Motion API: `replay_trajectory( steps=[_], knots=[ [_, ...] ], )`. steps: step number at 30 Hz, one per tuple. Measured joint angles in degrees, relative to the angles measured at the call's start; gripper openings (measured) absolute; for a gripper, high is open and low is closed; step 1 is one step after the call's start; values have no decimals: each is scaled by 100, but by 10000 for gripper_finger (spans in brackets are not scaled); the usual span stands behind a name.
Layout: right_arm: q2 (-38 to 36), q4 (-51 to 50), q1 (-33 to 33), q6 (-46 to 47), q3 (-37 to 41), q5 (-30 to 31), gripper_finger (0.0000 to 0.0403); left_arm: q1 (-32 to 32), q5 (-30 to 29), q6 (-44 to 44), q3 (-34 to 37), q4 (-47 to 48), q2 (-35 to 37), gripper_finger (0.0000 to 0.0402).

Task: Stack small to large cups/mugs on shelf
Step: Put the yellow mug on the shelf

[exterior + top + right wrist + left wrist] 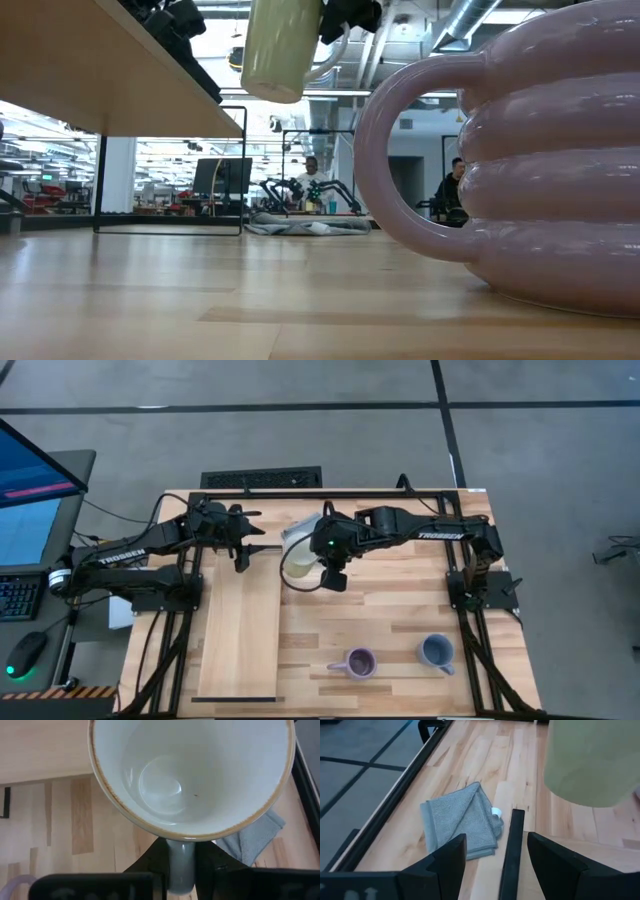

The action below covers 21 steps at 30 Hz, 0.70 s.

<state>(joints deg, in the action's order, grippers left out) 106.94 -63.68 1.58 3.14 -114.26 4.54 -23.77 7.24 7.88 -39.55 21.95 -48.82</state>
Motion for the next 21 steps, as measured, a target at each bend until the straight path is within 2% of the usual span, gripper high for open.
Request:
replay_trajectory(
  steps=[8,16,21],
  knots=[
    [0,377,-88,-232,-11,-33,68,0,-213,5,-1,-257,13,203],
    [14,-212,-116,-62,-9,-15,68,0,-322,1,-276,86,26,203],
    [159,-250,-42,-15,4,-42,68,0,-356,1,-443,204,41,203]
  ],
)
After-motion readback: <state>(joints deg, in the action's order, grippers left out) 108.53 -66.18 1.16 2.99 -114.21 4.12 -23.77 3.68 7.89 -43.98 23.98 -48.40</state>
